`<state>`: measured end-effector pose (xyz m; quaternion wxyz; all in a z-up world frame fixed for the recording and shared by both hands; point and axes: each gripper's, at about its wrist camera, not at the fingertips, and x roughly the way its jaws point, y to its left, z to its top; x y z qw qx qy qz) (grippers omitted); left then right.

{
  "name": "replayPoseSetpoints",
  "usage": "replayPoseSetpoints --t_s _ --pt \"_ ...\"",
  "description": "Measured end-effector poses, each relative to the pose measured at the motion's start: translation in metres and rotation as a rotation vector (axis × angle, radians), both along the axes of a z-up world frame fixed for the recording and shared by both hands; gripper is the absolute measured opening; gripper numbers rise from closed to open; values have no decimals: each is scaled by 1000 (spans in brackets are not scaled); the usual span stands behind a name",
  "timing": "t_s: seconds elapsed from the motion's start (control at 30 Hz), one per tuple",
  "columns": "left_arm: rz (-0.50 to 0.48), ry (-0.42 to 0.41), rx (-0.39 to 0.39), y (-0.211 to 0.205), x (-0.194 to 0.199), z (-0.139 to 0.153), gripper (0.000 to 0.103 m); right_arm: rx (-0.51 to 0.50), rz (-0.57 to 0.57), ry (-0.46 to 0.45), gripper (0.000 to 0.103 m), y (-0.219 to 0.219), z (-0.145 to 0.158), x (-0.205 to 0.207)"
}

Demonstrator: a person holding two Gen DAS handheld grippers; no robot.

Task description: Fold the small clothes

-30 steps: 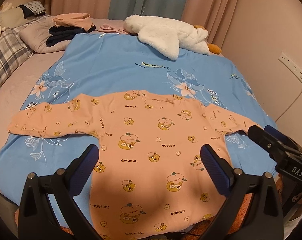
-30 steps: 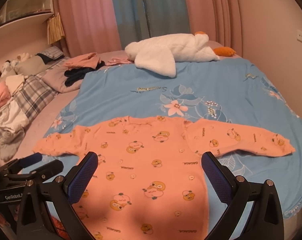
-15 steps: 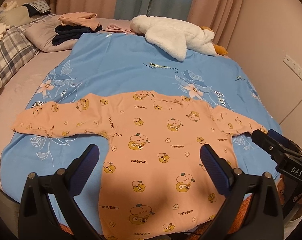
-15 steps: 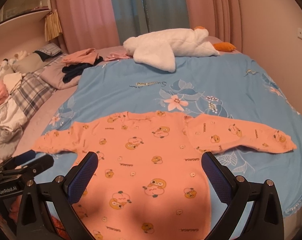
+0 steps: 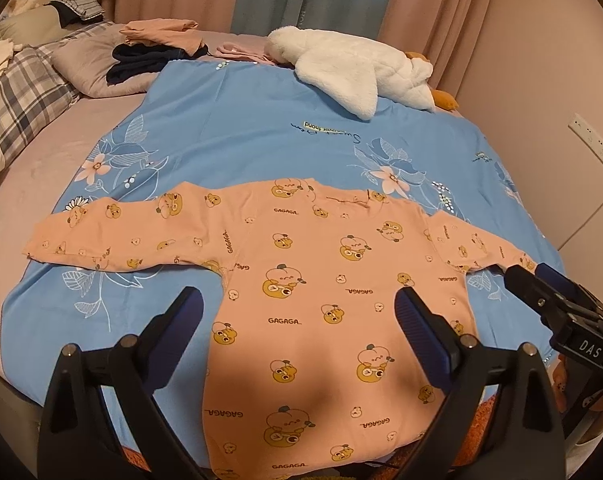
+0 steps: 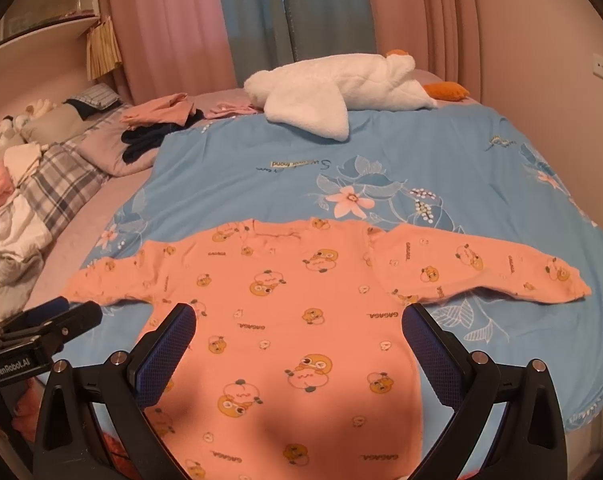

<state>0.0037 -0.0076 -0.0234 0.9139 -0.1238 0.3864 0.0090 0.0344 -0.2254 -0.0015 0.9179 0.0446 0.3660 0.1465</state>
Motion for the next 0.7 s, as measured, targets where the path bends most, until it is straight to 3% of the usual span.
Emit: replayPoseSetpoints --t_s 0.7 --pt "-56 -24 -16 -6 -3 1 97 14 -6 9 102 3 2 2"
